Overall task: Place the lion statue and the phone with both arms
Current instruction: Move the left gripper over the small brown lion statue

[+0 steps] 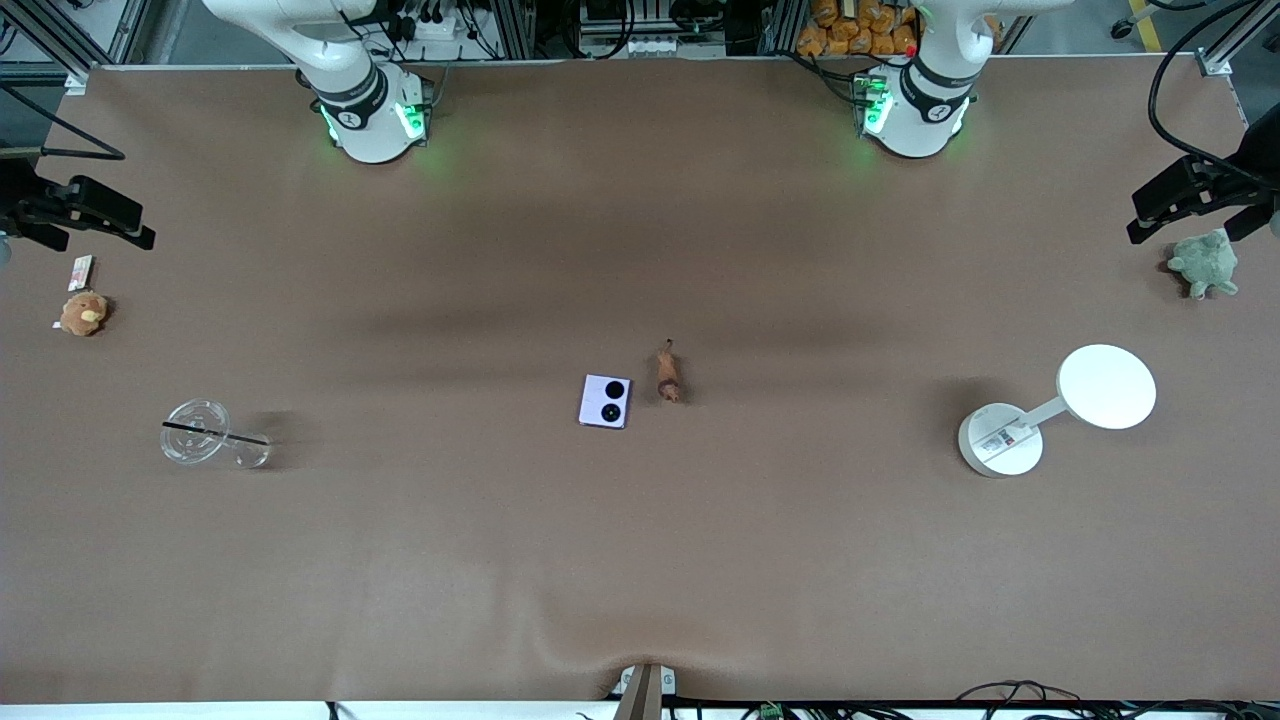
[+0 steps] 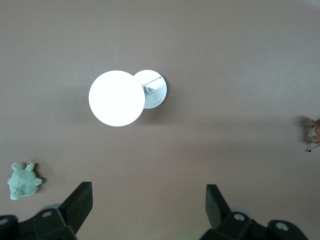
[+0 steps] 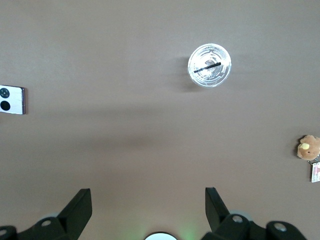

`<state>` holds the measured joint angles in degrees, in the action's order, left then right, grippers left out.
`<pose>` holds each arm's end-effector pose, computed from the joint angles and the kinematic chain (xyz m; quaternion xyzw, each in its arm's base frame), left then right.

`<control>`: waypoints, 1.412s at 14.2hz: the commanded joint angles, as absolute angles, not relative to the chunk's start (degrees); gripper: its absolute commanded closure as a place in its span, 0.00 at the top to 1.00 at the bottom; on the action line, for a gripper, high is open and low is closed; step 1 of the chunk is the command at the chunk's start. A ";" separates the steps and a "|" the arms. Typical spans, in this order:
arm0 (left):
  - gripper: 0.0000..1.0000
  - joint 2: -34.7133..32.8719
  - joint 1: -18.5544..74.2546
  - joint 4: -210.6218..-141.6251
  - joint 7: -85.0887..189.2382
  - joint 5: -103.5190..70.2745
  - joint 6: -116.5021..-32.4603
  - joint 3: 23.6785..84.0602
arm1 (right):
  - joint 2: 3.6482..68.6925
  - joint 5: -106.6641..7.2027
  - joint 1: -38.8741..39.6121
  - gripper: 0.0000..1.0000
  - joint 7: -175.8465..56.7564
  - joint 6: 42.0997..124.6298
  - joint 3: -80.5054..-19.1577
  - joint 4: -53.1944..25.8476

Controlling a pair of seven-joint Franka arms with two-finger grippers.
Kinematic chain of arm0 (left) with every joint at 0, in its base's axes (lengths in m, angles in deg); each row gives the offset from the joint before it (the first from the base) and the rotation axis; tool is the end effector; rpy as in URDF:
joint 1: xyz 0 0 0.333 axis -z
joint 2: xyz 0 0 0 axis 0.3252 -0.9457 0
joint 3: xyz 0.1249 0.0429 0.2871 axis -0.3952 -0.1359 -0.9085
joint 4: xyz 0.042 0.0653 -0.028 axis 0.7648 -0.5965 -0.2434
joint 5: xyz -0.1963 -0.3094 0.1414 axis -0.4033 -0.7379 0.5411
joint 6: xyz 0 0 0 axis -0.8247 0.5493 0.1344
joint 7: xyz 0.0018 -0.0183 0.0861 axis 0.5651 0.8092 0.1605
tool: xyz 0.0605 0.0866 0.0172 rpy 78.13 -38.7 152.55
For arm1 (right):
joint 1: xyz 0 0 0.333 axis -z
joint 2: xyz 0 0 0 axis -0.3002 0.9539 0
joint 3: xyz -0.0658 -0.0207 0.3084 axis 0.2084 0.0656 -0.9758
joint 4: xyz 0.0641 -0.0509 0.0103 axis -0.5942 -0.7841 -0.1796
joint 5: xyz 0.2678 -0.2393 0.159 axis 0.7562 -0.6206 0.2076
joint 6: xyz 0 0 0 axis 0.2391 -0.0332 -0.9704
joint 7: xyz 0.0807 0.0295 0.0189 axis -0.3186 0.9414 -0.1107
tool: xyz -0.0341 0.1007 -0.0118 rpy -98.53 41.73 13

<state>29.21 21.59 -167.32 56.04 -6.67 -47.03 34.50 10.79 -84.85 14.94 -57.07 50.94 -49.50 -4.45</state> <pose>0.5290 -0.0114 0.6602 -0.9995 -0.0090 -0.0283 0.0065 0.5309 -0.0273 0.6354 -0.9990 0.0047 0.0408 0.0194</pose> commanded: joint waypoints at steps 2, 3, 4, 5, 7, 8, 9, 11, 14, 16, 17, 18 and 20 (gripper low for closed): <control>1.00 28.48 21.61 -165.97 57.21 -5.52 -46.09 34.66 | 10.42 -85.44 14.48 1.00 -57.41 50.36 -49.04 -4.56; 1.00 28.48 21.61 -165.97 57.21 -5.52 -46.09 34.75 | 10.42 -85.17 14.48 1.00 -57.07 50.36 -49.04 -4.56; 1.00 28.48 21.61 -165.97 57.21 -5.52 -46.09 34.84 | 10.42 -85.00 14.48 1.00 -56.98 50.45 -49.04 -4.56; 1.00 28.39 21.61 -166.06 57.21 -5.52 -46.09 34.75 | 10.51 -84.82 14.31 1.00 -56.89 50.54 -49.04 -4.56; 1.00 27.69 21.70 -165.97 57.21 -5.52 -46.09 34.84 | 10.86 -84.38 13.69 1.00 -56.80 51.06 -49.22 -4.56; 1.00 27.52 21.87 -165.97 57.21 -5.52 -46.09 34.84 | 11.30 -84.12 12.90 1.00 -56.80 51.33 -49.30 -4.48; 1.00 27.51 22.05 -166.06 57.21 -5.69 -46.09 34.93 | 12.69 -84.03 11.94 1.00 -56.80 52.02 -49.30 -4.48; 1.00 26.47 22.49 -166.76 56.95 -6.49 -45.83 35.28 | 14.81 -83.85 11.58 1.00 -56.80 52.91 -49.30 -4.56; 1.00 20.50 25.12 -166.41 52.05 -5.79 -48.09 40.10 | 15.26 -83.06 11.84 1.00 -56.80 52.91 -49.30 -4.56; 1.00 15.58 26.70 -166.32 44.41 -5.78 -53.01 43.61 | 15.34 -83.06 12.02 1.00 -56.80 53.09 -49.30 -4.56; 1.00 12.95 28.02 -166.24 40.37 -5.78 -55.64 45.02 | 15.34 -83.06 12.02 1.00 -56.80 53.09 -49.30 -4.65; 1.00 10.66 29.86 -166.15 36.24 -5.61 -58.10 45.47 | 15.78 -83.06 12.02 1.00 -56.80 53.43 -49.22 -4.65; 1.00 6.35 35.03 -166.06 28.50 -5.61 -62.33 45.39 | 16.13 -83.06 12.28 1.00 -56.80 53.79 -49.22 -5.00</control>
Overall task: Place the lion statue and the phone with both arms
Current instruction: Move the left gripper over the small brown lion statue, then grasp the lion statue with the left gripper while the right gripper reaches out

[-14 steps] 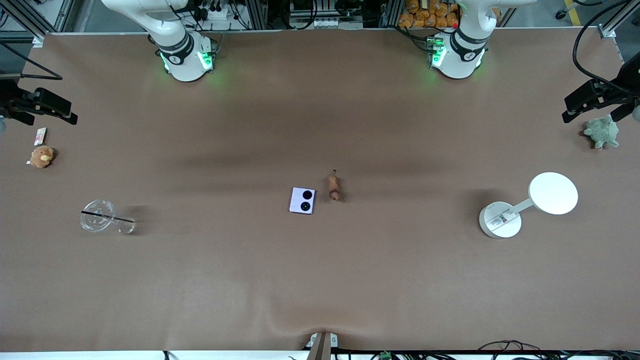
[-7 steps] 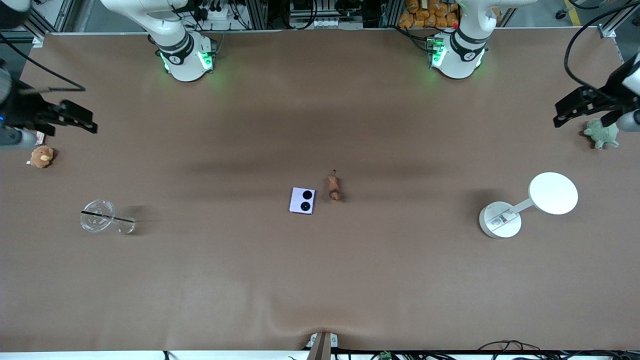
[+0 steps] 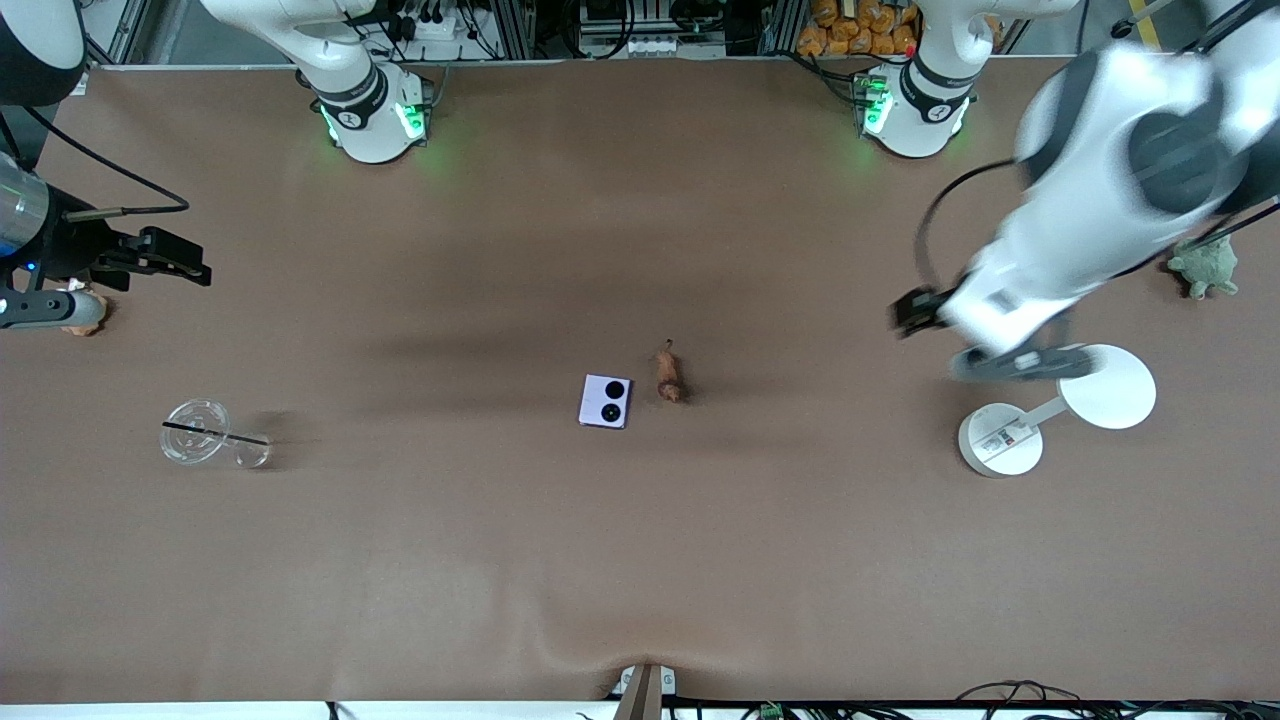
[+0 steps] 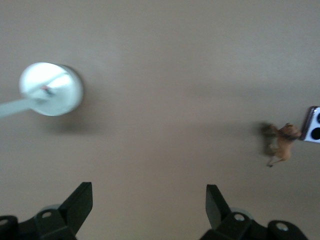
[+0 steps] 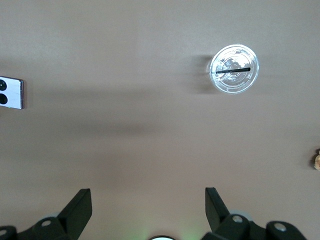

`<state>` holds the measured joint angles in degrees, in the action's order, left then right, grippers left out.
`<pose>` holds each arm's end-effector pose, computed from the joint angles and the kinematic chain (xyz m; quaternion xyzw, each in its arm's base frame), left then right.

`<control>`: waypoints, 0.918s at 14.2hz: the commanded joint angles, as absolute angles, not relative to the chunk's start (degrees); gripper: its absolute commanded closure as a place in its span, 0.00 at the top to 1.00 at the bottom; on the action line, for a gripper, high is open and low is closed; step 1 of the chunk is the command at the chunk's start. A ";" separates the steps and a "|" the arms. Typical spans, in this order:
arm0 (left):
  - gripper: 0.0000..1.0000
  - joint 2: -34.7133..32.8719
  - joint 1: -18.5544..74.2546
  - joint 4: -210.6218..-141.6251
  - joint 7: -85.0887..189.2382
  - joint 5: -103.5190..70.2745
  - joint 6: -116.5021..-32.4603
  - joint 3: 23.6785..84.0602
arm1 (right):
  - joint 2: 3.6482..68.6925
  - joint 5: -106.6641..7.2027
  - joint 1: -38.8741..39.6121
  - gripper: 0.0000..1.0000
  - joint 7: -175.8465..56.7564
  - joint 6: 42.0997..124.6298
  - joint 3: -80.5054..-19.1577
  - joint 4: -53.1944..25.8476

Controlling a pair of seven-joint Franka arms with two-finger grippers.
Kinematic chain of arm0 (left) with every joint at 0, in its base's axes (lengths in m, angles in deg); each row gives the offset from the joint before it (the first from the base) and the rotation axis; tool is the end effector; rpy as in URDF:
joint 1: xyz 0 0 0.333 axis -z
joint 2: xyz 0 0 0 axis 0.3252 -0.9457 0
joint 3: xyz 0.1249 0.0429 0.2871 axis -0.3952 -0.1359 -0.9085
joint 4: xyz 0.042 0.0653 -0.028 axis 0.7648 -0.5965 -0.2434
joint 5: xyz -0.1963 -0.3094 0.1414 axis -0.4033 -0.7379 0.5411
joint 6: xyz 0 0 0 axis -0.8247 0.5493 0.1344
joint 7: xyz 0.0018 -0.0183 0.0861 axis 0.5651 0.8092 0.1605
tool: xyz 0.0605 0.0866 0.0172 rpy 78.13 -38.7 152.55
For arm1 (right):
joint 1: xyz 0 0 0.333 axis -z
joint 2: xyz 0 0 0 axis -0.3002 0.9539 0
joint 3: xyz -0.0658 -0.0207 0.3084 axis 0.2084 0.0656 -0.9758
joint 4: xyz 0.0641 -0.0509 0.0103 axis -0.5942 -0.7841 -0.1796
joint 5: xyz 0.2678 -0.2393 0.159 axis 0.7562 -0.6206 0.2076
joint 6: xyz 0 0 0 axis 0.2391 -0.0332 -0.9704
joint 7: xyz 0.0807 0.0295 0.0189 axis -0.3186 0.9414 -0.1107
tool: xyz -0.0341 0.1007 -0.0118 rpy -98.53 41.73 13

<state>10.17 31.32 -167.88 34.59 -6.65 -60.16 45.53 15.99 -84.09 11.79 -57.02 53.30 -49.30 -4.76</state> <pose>0.5896 -0.2289 0.4831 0.9995 0.0148 -0.0296 0.0020 0.5613 0.0039 0.5867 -0.9972 -0.0193 0.0684 0.0210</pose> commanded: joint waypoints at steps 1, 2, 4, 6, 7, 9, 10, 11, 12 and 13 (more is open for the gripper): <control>1.00 3.90 36.45 -165.54 25.42 -5.70 -64.09 45.39 | 16.22 -83.06 12.46 1.00 -56.80 53.79 -49.22 -5.00; 1.00 1.35 38.21 -164.23 22.52 -5.70 -66.02 45.47 | 16.31 -83.06 12.46 1.00 -56.80 53.79 -49.22 -5.00; 1.00 -4.97 42.68 -160.37 14.36 -5.61 -69.36 45.30 | 16.84 -83.06 12.46 1.00 -56.80 53.96 -49.22 -5.00; 1.00 -10.52 45.94 -157.46 8.10 -5.61 -73.66 45.04 | 17.80 -83.06 12.37 1.00 -56.80 54.58 -49.22 -5.18; 1.00 -12.89 47.87 -156.66 6.25 -5.52 -76.47 44.69 | 18.06 -82.97 12.28 1.00 -56.80 54.93 -49.22 -5.18; 1.00 -16.07 51.21 -156.04 3.08 -5.00 -80.78 43.29 | 18.59 -82.97 11.93 1.00 -56.80 55.11 -49.22 -5.27; 1.00 -17.12 52.80 -156.04 1.85 -5.08 -82.89 42.41 | 18.77 -82.97 11.84 1.00 -56.71 55.63 -49.22 -5.27; 1.00 -18.09 54.55 -156.04 0.36 -5.08 -84.31 41.36 | 19.21 -82.97 11.67 1.00 -56.71 56.07 -49.22 -5.44; 1.00 -19.32 55.70 -155.95 -0.09 -5.08 -85.36 40.56 | 19.73 -82.89 11.58 1.00 -56.10 56.34 -49.22 -5.44; 1.00 -20.64 56.76 -156.04 -0.36 -5.08 -86.59 40.03 | 20.61 -81.41 11.75 1.00 -54.88 56.51 -49.22 -5.44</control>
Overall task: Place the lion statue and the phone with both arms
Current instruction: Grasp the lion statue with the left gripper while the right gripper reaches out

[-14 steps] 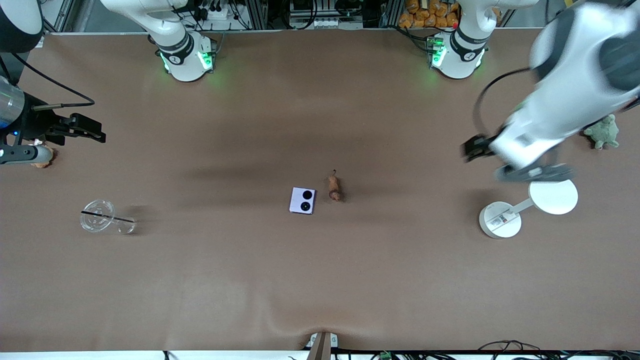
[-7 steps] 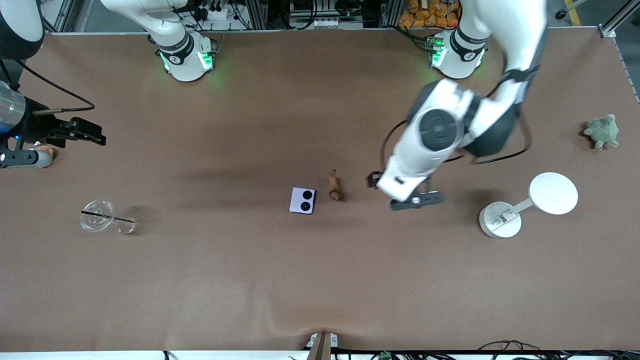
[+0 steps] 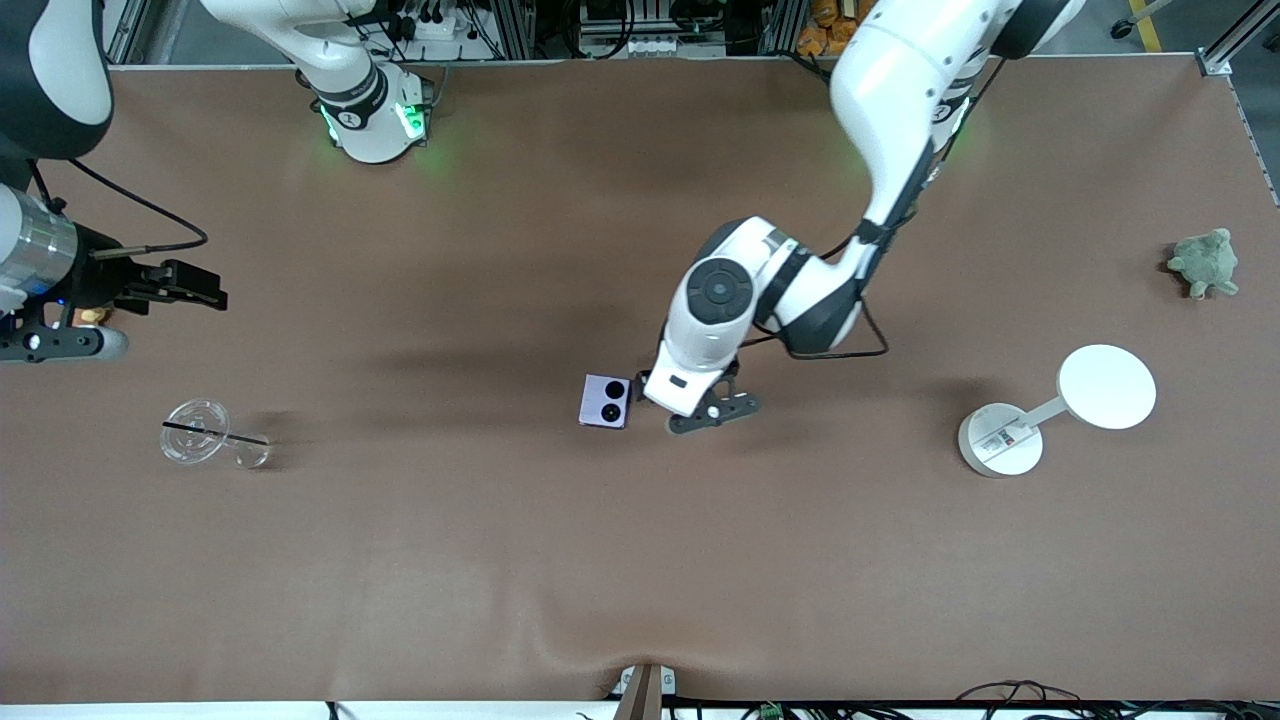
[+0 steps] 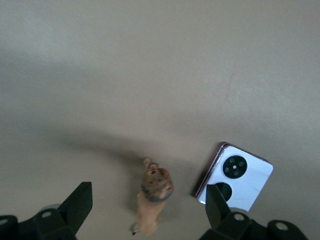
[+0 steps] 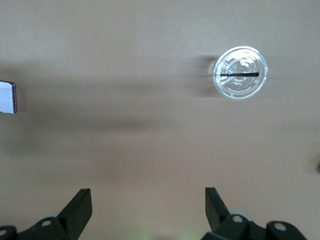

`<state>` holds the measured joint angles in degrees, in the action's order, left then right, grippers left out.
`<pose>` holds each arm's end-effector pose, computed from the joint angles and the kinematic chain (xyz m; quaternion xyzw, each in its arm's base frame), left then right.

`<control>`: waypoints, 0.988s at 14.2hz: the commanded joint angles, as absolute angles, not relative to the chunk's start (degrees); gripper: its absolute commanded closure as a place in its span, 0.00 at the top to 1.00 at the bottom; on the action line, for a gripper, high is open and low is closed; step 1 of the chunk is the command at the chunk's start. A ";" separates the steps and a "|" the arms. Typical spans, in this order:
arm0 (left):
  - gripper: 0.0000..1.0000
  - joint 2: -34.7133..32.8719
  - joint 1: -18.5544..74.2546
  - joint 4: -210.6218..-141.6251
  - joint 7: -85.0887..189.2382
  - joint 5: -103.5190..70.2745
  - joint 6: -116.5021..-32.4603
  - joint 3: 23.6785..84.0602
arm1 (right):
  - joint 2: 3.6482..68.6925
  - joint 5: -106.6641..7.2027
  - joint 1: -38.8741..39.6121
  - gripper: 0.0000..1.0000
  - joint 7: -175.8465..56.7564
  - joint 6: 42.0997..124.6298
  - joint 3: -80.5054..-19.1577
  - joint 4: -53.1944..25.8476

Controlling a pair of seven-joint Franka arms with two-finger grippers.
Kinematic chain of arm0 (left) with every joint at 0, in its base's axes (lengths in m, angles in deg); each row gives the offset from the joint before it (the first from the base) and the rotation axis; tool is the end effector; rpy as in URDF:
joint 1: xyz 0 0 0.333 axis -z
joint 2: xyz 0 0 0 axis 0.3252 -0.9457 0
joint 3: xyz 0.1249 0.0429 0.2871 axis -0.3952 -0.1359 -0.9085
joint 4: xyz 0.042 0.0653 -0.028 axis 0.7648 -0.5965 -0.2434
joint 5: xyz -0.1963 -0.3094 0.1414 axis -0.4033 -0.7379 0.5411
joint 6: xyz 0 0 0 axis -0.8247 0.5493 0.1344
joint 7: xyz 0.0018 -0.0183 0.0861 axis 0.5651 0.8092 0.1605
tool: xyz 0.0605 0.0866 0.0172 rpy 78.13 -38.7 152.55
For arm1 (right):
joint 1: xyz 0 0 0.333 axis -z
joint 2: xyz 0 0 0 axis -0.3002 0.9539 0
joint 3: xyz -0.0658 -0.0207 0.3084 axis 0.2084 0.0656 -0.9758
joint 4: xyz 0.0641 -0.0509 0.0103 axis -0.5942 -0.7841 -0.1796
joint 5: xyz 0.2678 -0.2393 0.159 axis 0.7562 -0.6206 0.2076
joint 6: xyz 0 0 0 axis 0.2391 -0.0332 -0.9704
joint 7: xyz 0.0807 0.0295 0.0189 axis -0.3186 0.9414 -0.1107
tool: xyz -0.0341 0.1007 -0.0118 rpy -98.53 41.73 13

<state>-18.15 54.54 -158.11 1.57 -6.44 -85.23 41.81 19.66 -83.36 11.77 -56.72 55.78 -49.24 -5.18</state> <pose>0.5578 -0.4759 0.2603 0.9891 0.1415 -0.0012 0.0414 0.5810 0.0063 0.5500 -0.9962 -0.0148 0.0822 0.0241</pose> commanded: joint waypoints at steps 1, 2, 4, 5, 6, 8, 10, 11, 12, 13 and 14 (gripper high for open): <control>0.96 -21.69 57.29 -156.04 -0.36 -5.08 -87.21 39.68 | 21.05 -79.04 11.93 1.00 -53.73 56.43 -49.22 -5.53; 0.89 -22.49 57.38 -156.04 -0.36 -5.08 -87.57 39.67 | 21.66 -78.15 11.84 1.00 -52.33 56.51 -49.22 -5.53; 0.70 -23.02 58.17 -156.30 -0.36 -4.73 -87.66 39.67 | 22.02 -77.70 10.88 1.00 -50.30 56.69 -49.22 -5.53; 0.53 -23.02 58.26 -156.39 -0.27 -4.73 -87.66 39.67 | 22.46 -77.18 10.18 1.00 -49.08 56.86 -49.22 -5.53; 0.29 -22.85 58.26 -156.57 -0.10 -4.56 -87.49 39.67 | 23.07 -76.48 10.00 1.00 -47.76 57.65 -49.22 -5.53; 0.00 -22.50 58.09 -156.74 0.43 -2.03 -87.05 39.50 | 24.13 -75.95 9.21 1.00 -47.04 58.36 -49.22 -5.88; 0.00 -21.10 56.60 -156.83 1.04 1.76 -85.48 39.50 | 24.83 -74.46 8.77 1.00 -46.87 59.06 -49.22 -5.97; 0.00 -19.26 54.85 -156.83 2.70 2.38 -82.94 39.50 | 25.01 -73.84 8.33 1.00 -45.74 59.32 -49.22 -6.06; 0.00 -17.16 52.75 -156.83 5.33 2.39 -80.13 39.59 | 25.27 -73.83 7.46 1.00 -44.51 59.76 -49.22 -6.06; 0.00 -15.13 50.81 -156.92 7.61 2.39 -78.36 39.67 | 25.36 -73.83 6.40 1.00 -42.84 60.11 -49.22 -6.06; 0.00 -13.63 48.79 -157.09 9.90 2.39 -77.56 39.76 | 25.45 -73.83 5.26 1.00 -40.91 60.55 -49.22 -5.97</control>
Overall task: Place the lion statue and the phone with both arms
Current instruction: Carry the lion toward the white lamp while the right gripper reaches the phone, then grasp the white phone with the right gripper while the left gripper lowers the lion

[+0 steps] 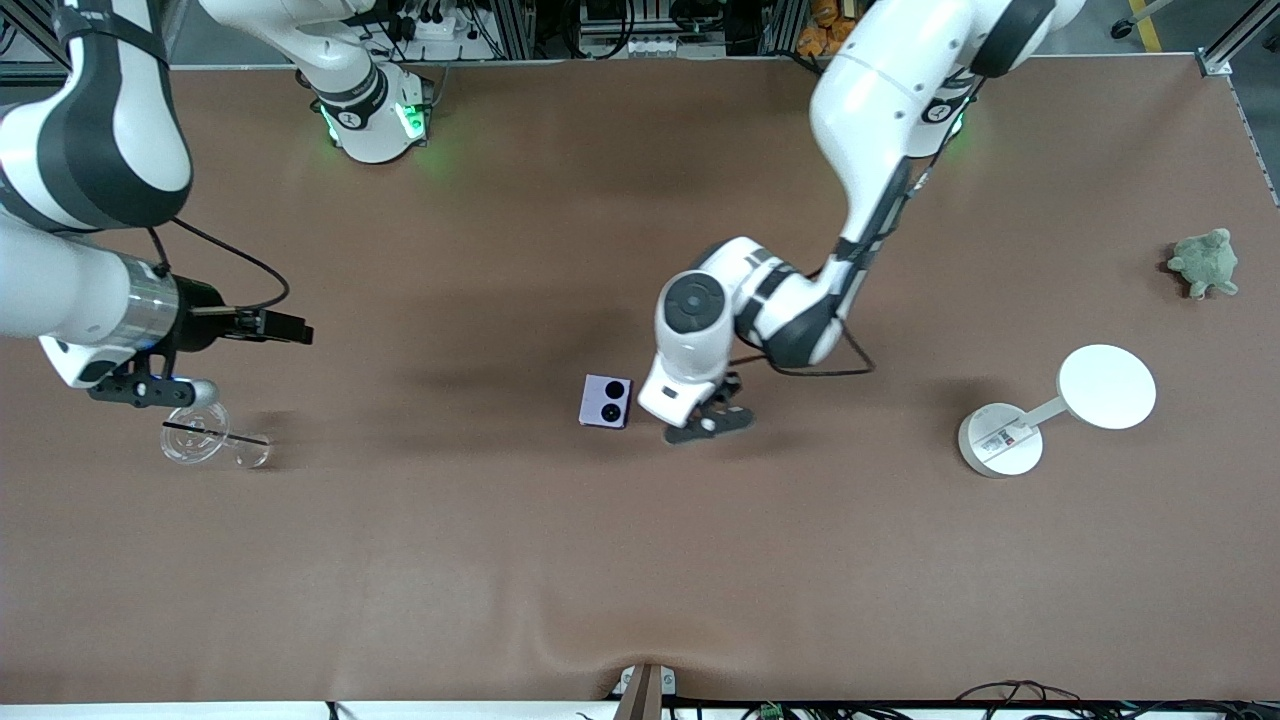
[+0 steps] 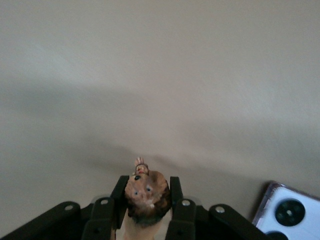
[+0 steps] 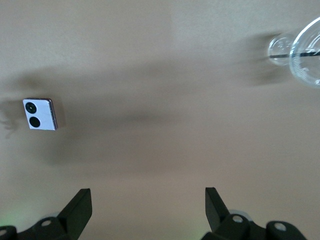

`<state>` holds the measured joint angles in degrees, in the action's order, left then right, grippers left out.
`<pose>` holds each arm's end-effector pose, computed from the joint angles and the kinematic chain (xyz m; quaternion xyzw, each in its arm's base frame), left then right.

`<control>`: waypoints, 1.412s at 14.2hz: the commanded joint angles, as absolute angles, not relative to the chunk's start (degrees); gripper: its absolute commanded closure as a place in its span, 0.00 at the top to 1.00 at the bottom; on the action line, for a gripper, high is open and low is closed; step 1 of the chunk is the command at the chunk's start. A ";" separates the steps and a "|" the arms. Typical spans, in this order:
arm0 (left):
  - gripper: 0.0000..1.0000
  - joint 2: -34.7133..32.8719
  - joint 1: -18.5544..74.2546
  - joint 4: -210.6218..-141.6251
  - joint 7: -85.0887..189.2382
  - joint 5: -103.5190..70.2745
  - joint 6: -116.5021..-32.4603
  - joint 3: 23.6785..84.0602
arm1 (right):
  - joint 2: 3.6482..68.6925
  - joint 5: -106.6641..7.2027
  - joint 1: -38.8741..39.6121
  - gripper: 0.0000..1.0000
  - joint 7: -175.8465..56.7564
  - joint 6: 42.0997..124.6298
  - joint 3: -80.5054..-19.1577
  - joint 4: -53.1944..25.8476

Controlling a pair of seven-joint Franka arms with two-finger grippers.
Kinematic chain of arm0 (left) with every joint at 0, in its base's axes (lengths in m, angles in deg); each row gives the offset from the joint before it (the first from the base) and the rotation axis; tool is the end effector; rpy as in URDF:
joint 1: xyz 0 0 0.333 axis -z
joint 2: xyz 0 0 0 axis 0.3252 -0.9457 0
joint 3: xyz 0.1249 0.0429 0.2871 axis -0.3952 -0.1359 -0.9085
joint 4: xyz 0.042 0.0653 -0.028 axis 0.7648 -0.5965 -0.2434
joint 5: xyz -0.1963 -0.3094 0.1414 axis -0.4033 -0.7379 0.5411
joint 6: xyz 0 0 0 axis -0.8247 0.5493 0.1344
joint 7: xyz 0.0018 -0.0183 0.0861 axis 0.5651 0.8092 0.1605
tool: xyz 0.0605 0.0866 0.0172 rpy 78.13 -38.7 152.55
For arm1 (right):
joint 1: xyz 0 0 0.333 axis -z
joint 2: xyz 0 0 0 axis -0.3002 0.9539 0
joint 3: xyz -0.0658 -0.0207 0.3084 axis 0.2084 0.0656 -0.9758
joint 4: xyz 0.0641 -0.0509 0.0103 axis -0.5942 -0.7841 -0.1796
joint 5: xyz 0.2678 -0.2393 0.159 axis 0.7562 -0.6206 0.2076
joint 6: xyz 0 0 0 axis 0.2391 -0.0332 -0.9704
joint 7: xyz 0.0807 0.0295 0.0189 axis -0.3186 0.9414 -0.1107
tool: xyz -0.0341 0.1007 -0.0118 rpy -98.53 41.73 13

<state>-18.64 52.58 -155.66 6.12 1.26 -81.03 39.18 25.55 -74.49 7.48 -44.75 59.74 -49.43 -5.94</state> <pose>0.5958 -0.4316 0.2655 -0.9940 -0.0993 -0.0380 0.0241 0.6038 0.0710 0.4893 -0.9880 0.0629 0.1158 0.0802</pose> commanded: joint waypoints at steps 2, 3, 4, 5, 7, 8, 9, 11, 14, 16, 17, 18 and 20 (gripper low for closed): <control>0.00 -9.77 43.70 -159.98 16.65 1.87 -77.46 40.11 | 27.11 -73.83 1.32 1.00 -37.74 62.83 -49.22 -5.79; 0.00 -8.01 41.24 -161.65 19.91 1.51 -77.38 40.29 | 28.77 -73.83 -1.49 1.00 -36.77 65.02 -49.22 -5.45; 0.00 -6.52 39.30 -163.67 22.55 1.51 -77.46 40.29 | 31.05 -73.83 -4.65 1.00 -33.97 68.43 -49.22 -5.18; 0.00 -5.37 36.84 -165.34 25.80 1.51 -77.46 40.38 | 33.60 -73.83 -7.12 1.00 -30.99 71.60 -49.22 -4.13; 0.00 -5.36 32.18 -167.46 32.48 1.34 -77.46 41.77 | 39.48 -74.09 -11.60 1.00 -25.88 76.70 -49.22 -2.29; 0.00 -5.44 29.72 -168.25 34.42 1.42 -77.55 42.57 | 42.56 -74.10 -13.28 1.00 -23.69 79.34 -49.22 -0.89; 0.00 -5.45 27.70 -169.13 36.62 1.42 -77.55 43.01 | 45.03 -74.01 -14.34 1.00 -21.49 81.63 -49.22 -0.09; 0.00 -5.45 24.35 -171.32 40.84 1.42 -78.34 43.54 | 48.90 -74.01 -16.97 1.00 -18.67 86.11 -49.30 0.27; 0.00 -5.36 20.75 -175.10 45.86 1.51 -83.51 43.89 | 53.65 -74.01 -18.39 1.00 -19.53 92.44 -49.57 1.15; 0.00 -5.71 19.68 -177.21 46.22 1.42 -87.11 45.29 | 55.94 -74.01 -19.35 1.00 -19.01 94.82 -50.53 1.76; 0.00 -5.80 19.42 -178.27 46.22 1.42 -88.96 45.56 | 56.64 -74.01 -19.97 1.00 -19.09 95.79 -50.62 1.76; 0.00 -5.88 18.72 -179.41 46.31 1.51 -90.81 45.65 | 57.00 -74.10 -20.58 1.00 -19.18 96.24 -50.62 1.76; 0.00 -6.41 18.19 -181.26 47.44 1.51 -93.89 45.74 | 57.70 -74.01 -21.03 1.00 -19.01 96.42 -50.62 1.68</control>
